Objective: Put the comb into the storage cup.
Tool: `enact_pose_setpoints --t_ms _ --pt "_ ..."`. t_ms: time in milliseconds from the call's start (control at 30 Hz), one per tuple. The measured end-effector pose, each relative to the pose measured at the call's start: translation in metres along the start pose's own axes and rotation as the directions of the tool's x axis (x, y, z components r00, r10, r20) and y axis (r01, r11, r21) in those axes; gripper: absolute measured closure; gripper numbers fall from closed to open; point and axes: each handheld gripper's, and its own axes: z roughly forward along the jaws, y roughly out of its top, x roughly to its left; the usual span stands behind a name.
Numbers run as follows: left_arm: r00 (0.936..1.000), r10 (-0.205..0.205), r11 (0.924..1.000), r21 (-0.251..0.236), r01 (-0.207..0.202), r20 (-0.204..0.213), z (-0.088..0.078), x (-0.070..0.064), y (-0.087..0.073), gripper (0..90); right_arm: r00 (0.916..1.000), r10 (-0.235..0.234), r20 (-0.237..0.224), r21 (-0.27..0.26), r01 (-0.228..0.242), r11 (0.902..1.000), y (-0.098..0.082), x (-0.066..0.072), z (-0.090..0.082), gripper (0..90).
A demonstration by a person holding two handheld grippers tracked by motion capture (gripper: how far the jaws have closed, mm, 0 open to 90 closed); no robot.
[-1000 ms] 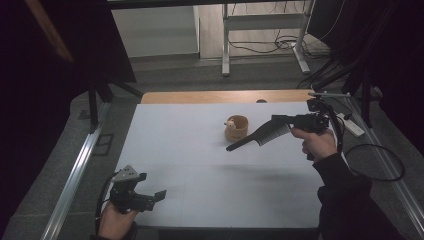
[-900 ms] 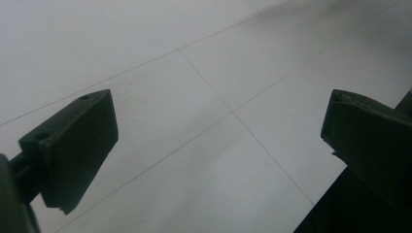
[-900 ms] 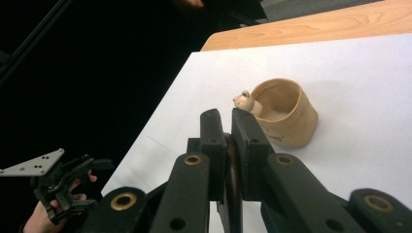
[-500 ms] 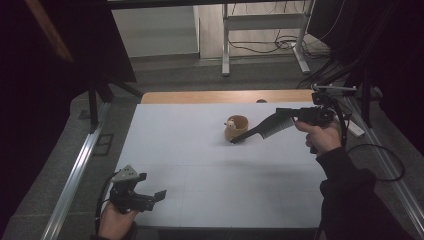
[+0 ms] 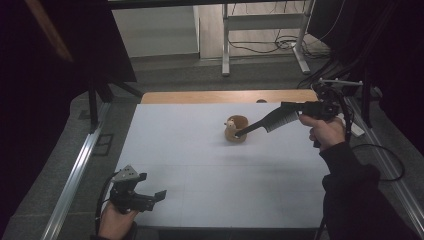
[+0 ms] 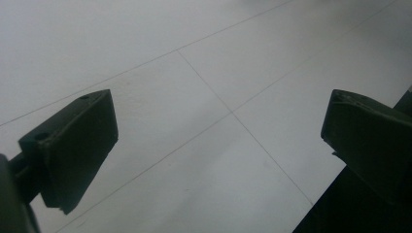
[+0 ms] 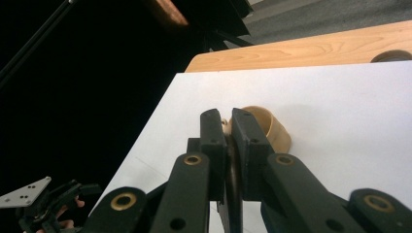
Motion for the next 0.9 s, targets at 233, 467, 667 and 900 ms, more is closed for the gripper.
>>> enact_pose_setpoints --t_ms 233,467,667,900 --pt "1.0 -0.001 1.0 -0.001 0.001 0.001 0.0 0.0 0.0 0.5 0.9998 -0.007 0.021 -0.017 0.008 0.9998 0.007 0.001 -0.002 84.1" --pt "1.0 -0.003 1.0 -0.003 0.003 0.003 0.0 0.0 0.0 0.3 0.9989 -0.011 0.045 -0.034 0.013 0.9994 0.013 0.0 -0.004 84.1" --pt "1.0 -0.004 1.0 -0.003 0.004 0.005 0.0 0.001 0.0 0.3 0.9977 -0.016 0.065 -0.047 0.019 0.9987 0.018 -0.001 -0.005 84.1" --pt "1.0 -0.004 1.0 -0.002 0.004 0.004 0.0 0.0 0.0 0.3 0.9962 -0.018 0.085 -0.058 0.023 0.998 0.022 -0.003 -0.004 84.0"
